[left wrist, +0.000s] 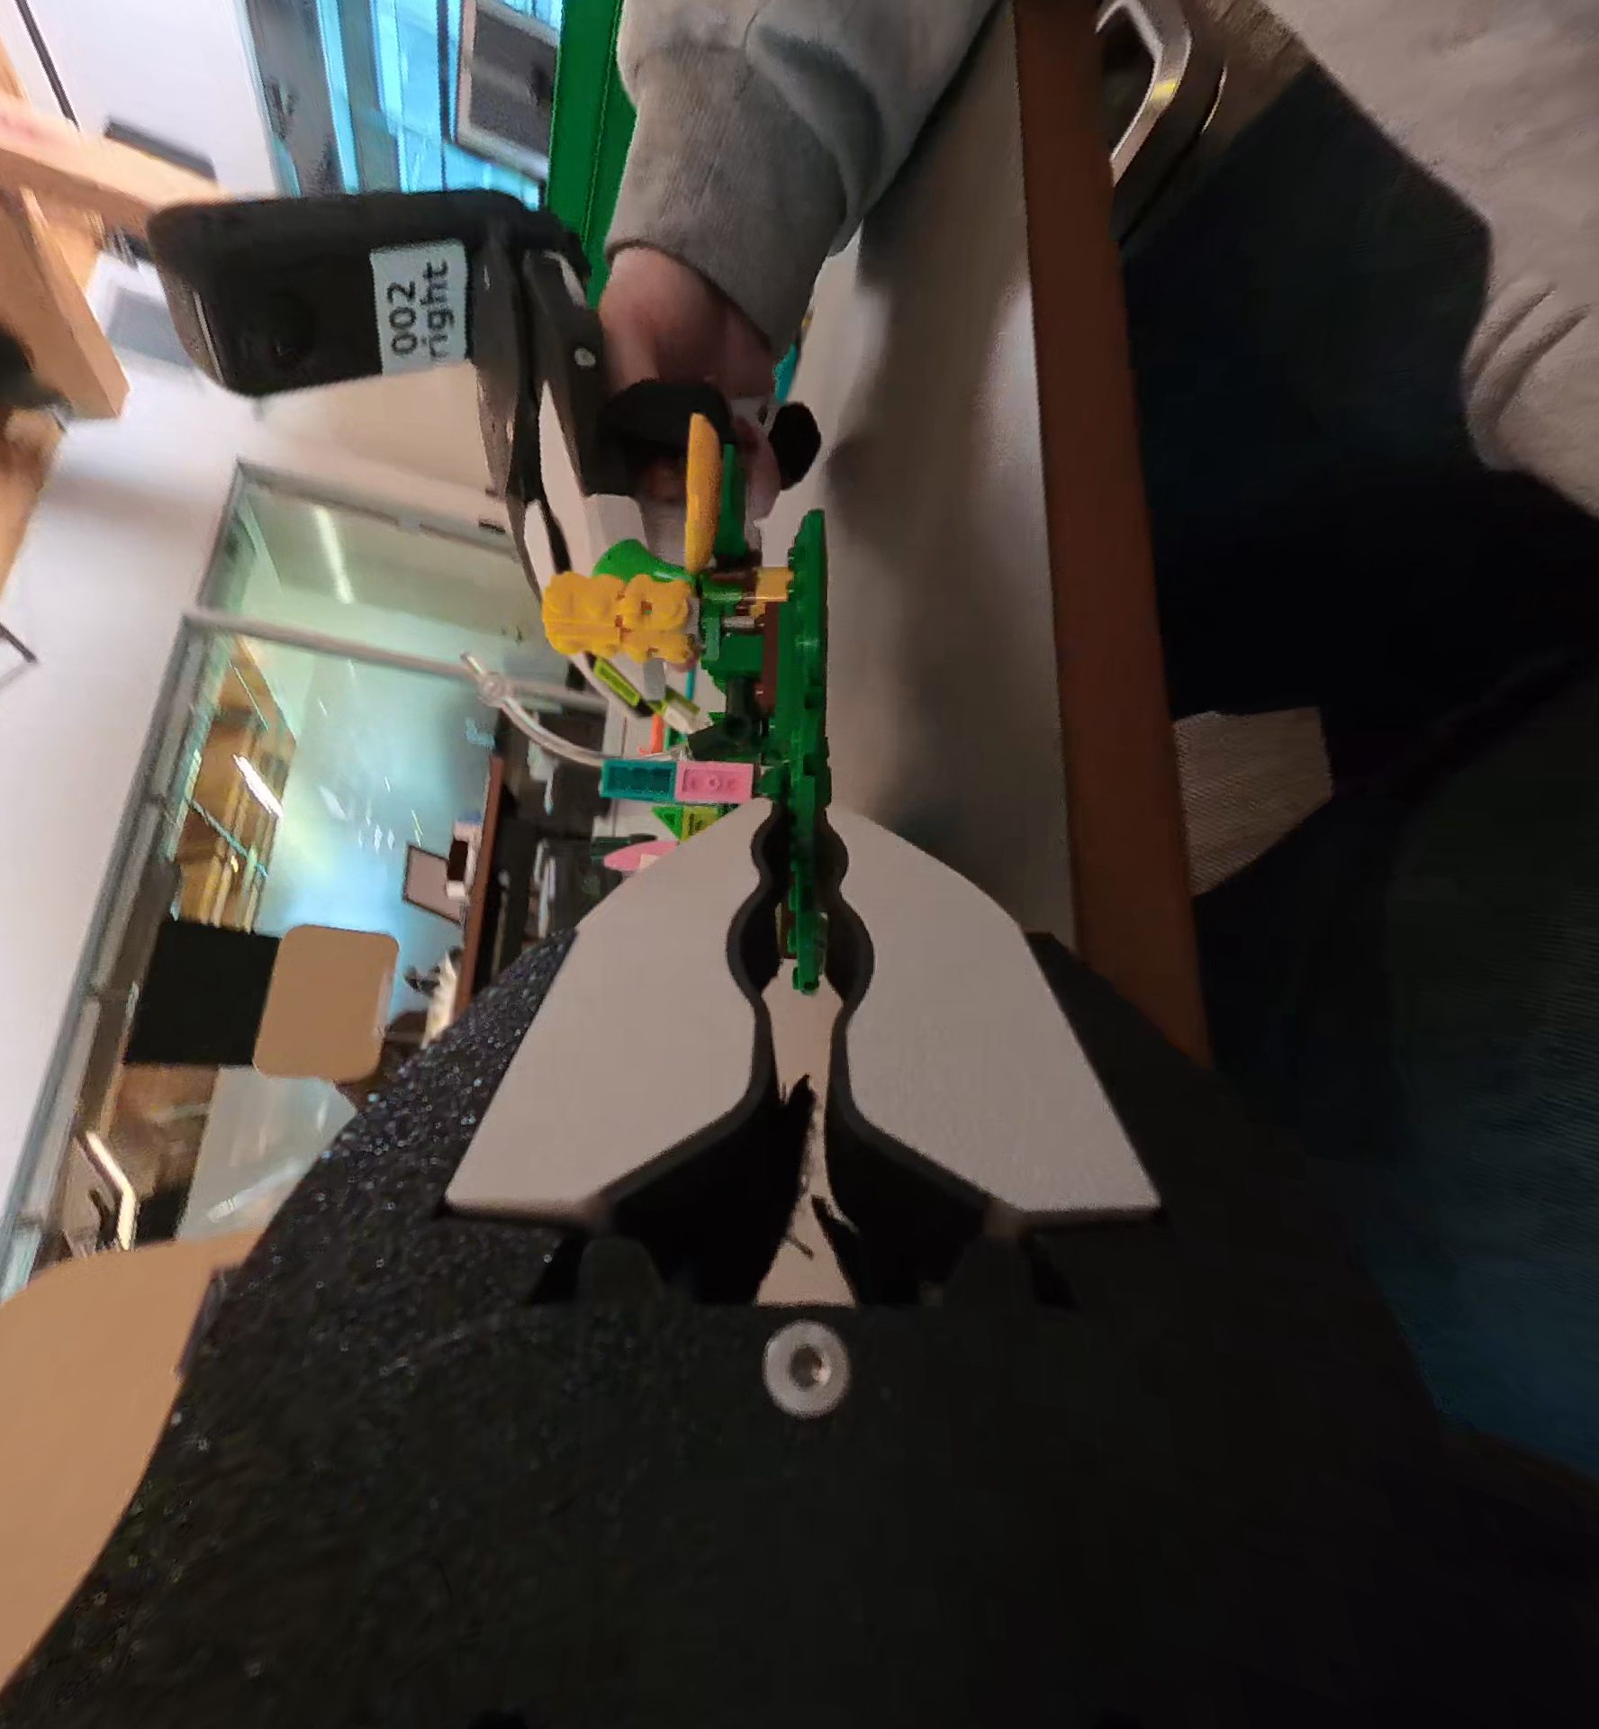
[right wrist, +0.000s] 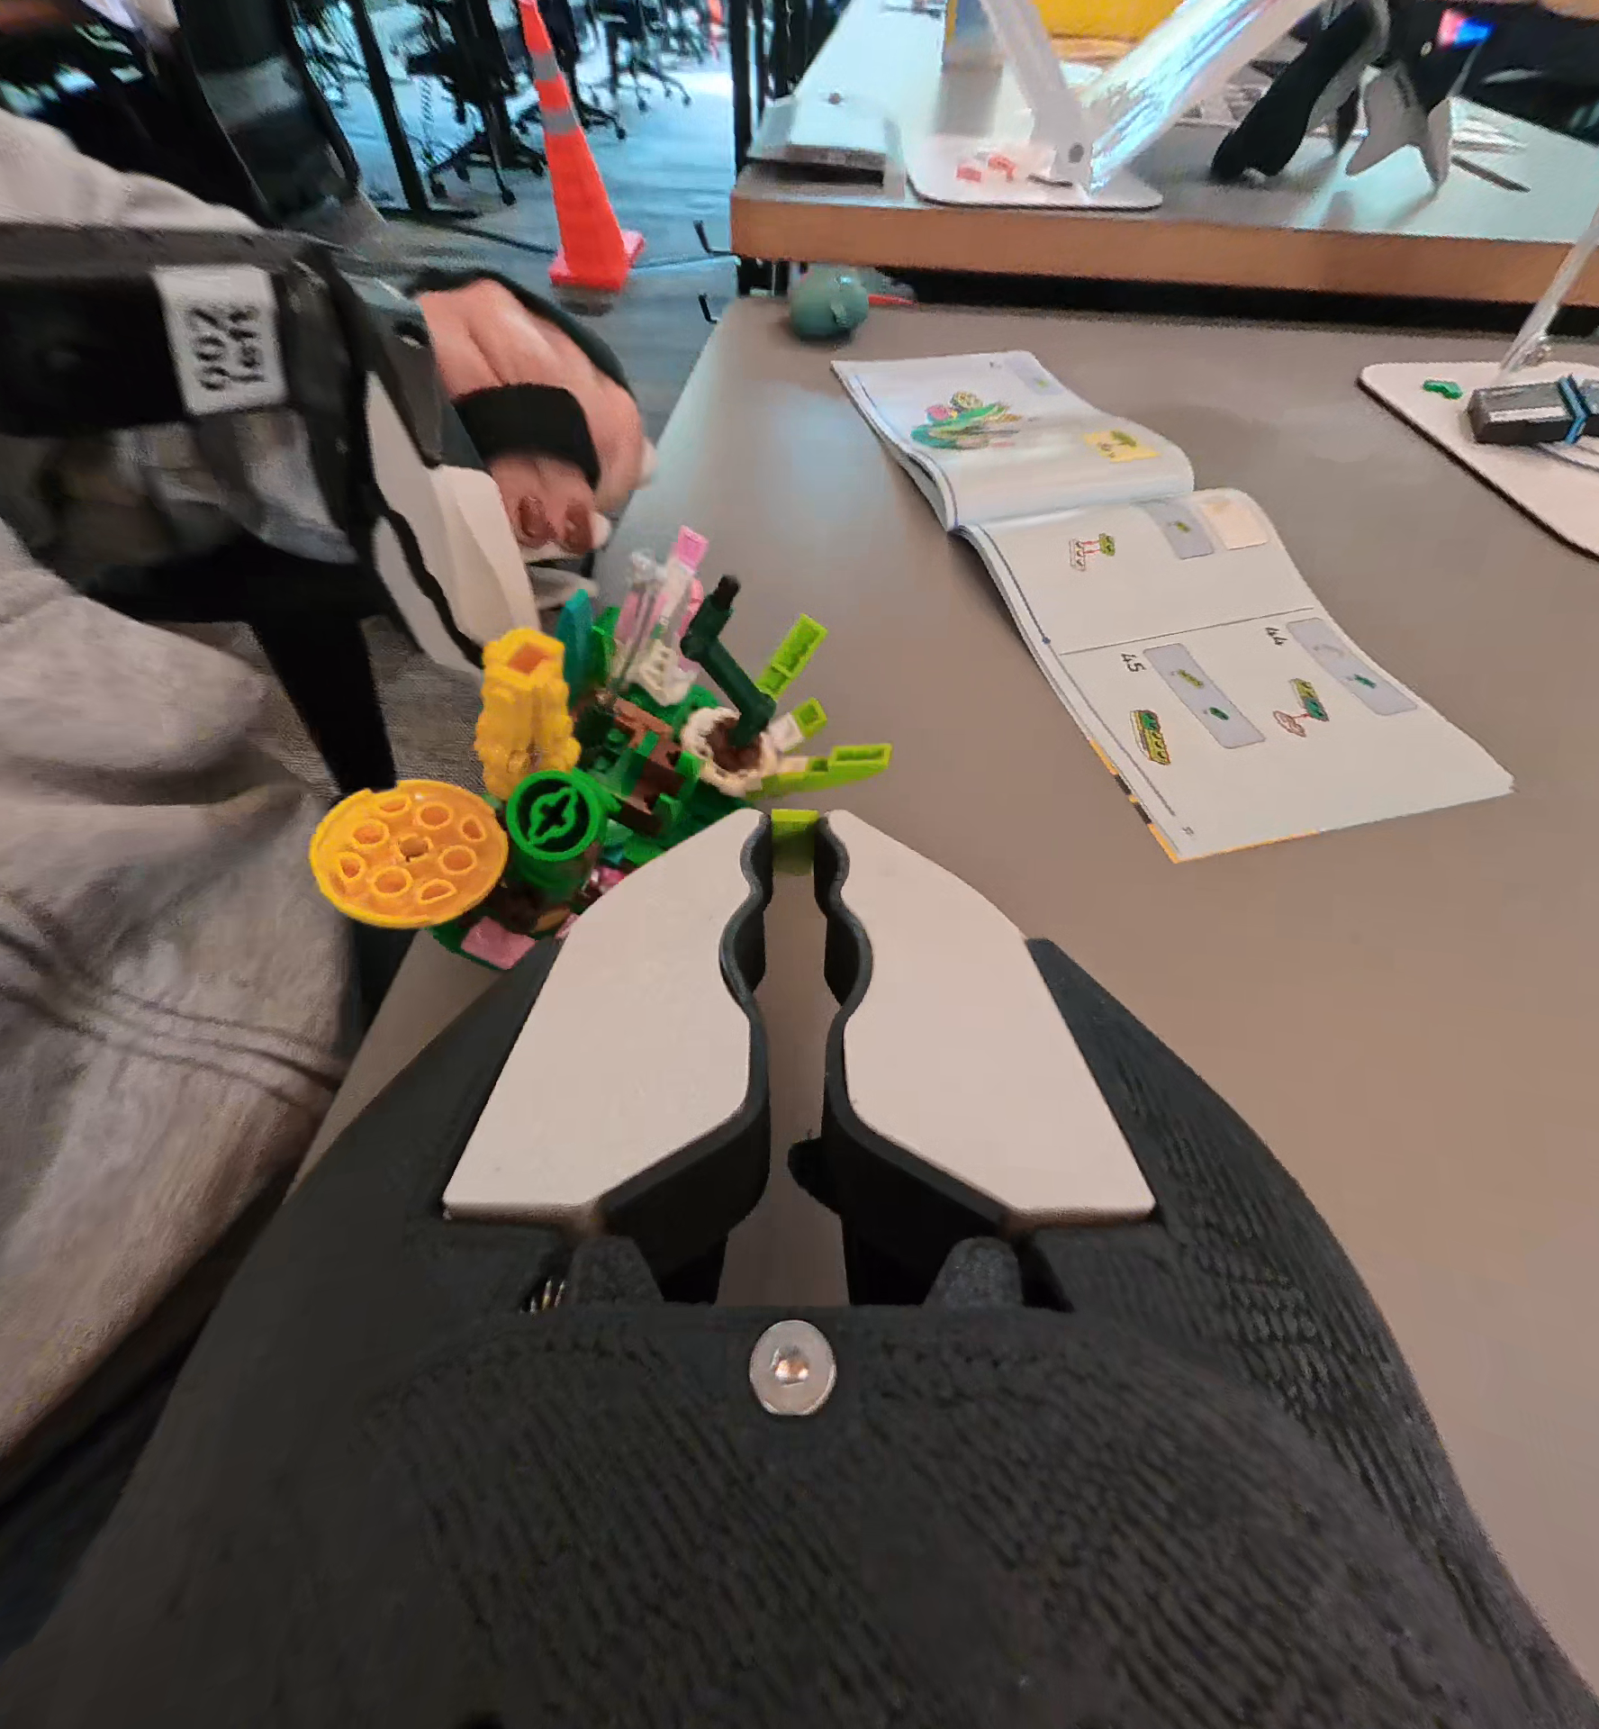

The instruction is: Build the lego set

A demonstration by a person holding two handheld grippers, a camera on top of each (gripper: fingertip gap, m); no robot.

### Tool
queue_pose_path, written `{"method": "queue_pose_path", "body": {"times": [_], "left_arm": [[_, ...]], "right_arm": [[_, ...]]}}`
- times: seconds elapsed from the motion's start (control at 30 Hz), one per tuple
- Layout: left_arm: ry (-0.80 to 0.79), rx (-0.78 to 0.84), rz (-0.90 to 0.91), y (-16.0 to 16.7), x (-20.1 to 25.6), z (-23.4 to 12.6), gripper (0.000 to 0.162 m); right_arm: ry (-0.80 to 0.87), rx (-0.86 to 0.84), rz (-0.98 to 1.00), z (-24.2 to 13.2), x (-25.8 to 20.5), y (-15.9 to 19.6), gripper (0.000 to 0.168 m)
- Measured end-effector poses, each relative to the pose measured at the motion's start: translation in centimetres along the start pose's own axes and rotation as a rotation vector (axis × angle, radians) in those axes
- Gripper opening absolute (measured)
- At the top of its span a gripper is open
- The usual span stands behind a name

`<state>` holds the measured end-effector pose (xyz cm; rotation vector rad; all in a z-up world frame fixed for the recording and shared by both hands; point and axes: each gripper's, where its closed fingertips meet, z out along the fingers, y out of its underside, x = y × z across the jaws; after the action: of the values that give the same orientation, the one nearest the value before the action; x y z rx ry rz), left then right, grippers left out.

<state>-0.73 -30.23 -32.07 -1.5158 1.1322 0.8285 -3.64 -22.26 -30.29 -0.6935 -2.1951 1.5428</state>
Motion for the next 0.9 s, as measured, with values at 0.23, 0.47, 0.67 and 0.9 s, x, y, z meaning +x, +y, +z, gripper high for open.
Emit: {"method": "queue_pose_path", "body": {"times": [0.23,0.47,0.67,0.9], "left_arm": [[0.01,0.221,0.16,-0.2,-2.1,4.8,0.004],[0.13,0.363,0.216,1.3,-1.4,8.8,0.004],[0.115,0.361,0.191,2.2,-1.6,10.7,0.004],[0.128,0.363,0.128,1.7,-1.5,11.1,0.004]], "right_arm": [[-0.051,0.049,-0.027,-4.6,1.1,0.3,0.006],[0.032,0.053,0.11,-6.2,3.7,1.8,0.007],[0.075,-0.008,0.251,-6.2,4.7,3.3,0.006],[0.074,-0.047,0.352,-5.9,5.5,4.1,0.007]]}}
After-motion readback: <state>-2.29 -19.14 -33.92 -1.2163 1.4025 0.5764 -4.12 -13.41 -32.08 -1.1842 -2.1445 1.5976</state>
